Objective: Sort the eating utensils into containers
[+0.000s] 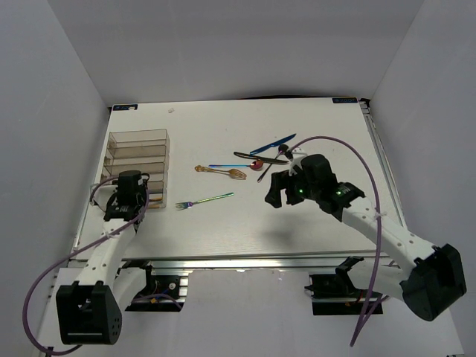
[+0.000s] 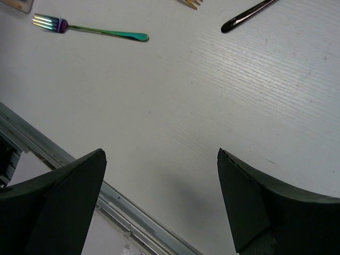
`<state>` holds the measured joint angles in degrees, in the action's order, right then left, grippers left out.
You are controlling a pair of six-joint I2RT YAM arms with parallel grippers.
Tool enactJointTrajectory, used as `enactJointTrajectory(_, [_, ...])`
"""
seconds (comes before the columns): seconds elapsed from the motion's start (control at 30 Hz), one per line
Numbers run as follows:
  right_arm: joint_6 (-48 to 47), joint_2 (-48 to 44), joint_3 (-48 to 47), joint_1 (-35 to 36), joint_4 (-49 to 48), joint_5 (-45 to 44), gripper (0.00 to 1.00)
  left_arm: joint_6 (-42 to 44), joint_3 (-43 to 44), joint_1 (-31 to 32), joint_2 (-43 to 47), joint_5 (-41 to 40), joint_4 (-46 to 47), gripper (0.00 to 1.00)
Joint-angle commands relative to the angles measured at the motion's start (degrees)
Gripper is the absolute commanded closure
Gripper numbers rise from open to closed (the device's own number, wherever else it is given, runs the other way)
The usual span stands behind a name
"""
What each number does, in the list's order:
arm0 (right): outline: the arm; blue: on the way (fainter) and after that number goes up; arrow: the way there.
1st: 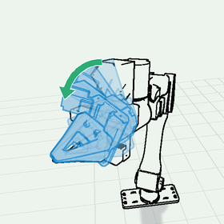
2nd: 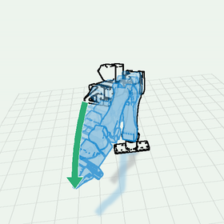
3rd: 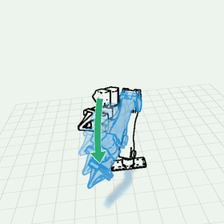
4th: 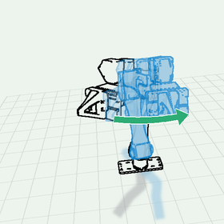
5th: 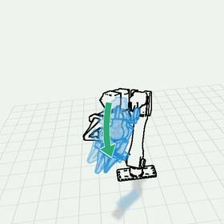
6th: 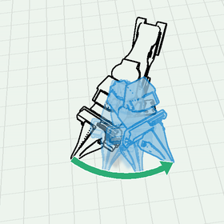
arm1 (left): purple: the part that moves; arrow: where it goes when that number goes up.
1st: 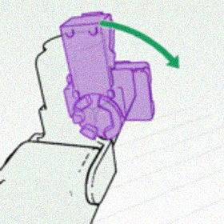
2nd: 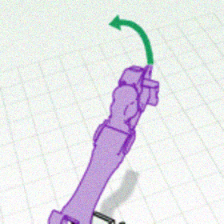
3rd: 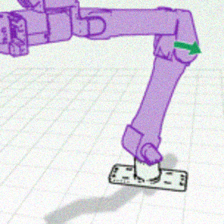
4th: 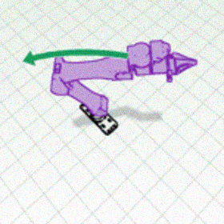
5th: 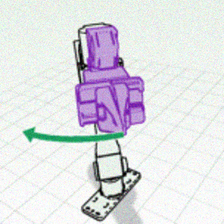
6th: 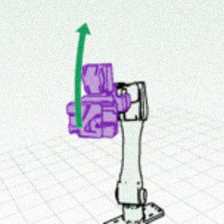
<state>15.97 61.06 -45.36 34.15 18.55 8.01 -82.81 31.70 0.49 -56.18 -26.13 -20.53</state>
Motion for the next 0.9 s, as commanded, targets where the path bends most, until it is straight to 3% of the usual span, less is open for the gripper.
enactJointTrajectory(0.0, [-2.4,4.3,-3.6,0.6,-4.0,3.1,0.11,-1.0,-1.8,-0.3,4.3,-1.8,-0.1,0.45])
enactJointTrajectory(0.1, [-5.6,9.9,-4.9,2.3,-7.2,6.6,0.11,1.1,0.1,-0.3,5.4,-1.4,0.0,0.34])
enactJointTrajectory(0.17, [-10.3,16.2,-10.5,9.6,-6.6,3.4,0.11,8.8,2.6,-0.3,4.0,0.5,1.5,0.02])
enactJointTrajectory(0.23, [-15.4,23.8,-14.9,14.7,-3.8,-3.2,0.12,17.4,9.1,-0.3,1.8,2.6,-1.8,0.02])
enactJointTrajectory(0.33, [-21.7,32.2,-21.7,17.5,-2.9,-3.2,0.15,28.8,16.3,-0.3,-0.2,2.1,-8.1,0.02])
enactJointTrajectory(0.5, [-31.6,45.1,-31.4,21.5,-2.1,-5.1,0.16,44.4,18.4,-0.3,9.1,2.1,-12.3,0.02])
enactJointTrajectory(0.63, [-37.1,54.5,-40.6,23.3,1.2,-5.6,0.17,50.1,16.6,-0.3,16.2,7.6,-13.6,0.02])
enactJointTrajectory(0.87, [-41.8,65.0,-49.8,23.3,5.6,-1.4,0.25,54.1,12.8,-0.3,19.4,21.4,-13.5,0.02])
